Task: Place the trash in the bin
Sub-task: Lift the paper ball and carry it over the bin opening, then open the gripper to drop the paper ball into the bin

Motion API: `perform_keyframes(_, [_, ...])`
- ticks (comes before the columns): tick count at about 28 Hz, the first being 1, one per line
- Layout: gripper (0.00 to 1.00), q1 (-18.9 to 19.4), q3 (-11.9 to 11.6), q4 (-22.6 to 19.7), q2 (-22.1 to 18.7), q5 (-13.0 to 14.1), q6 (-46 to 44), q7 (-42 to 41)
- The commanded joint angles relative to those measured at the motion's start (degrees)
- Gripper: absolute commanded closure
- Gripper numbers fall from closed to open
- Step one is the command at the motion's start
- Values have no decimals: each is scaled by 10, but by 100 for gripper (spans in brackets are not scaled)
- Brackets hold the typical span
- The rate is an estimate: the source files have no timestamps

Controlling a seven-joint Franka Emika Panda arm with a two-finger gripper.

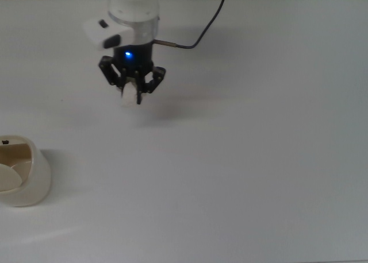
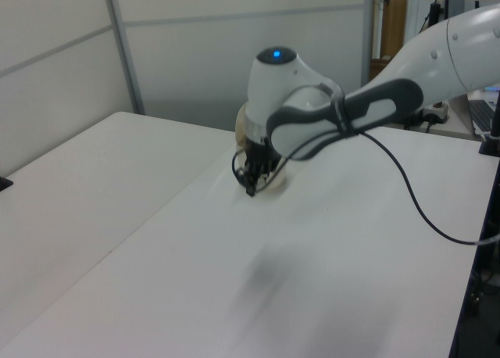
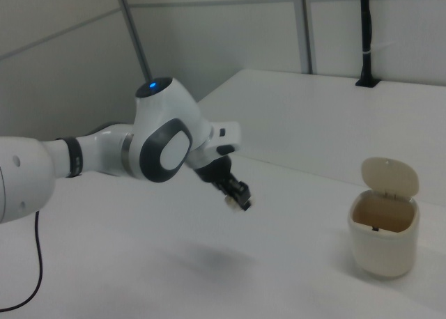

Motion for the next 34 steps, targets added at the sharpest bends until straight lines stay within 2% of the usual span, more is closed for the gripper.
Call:
perform_keyframes(1, [100,-27,1,92,64,20,-16,13])
perform_keyframes(5, [100,-49,0,141,106,18,-9,33])
perform_keyframes(9, [100,-68,0,173,123,18,3,41])
perform_keyframes(18, [100,-110,-3,188,143,14,112,79])
perform_keyframes(21, [100,-112,-19,198,158,12,130,91])
perform_keyframes(22, [100,-112,-31,214,169,11,136,98])
perform_keyframes(25, [100,-112,-43,231,187,11,143,109])
perform_keyframes(28, [100,-112,-59,238,201,10,170,122])
perform_keyframes(34, [98,-112,-78,239,224,8,200,127])
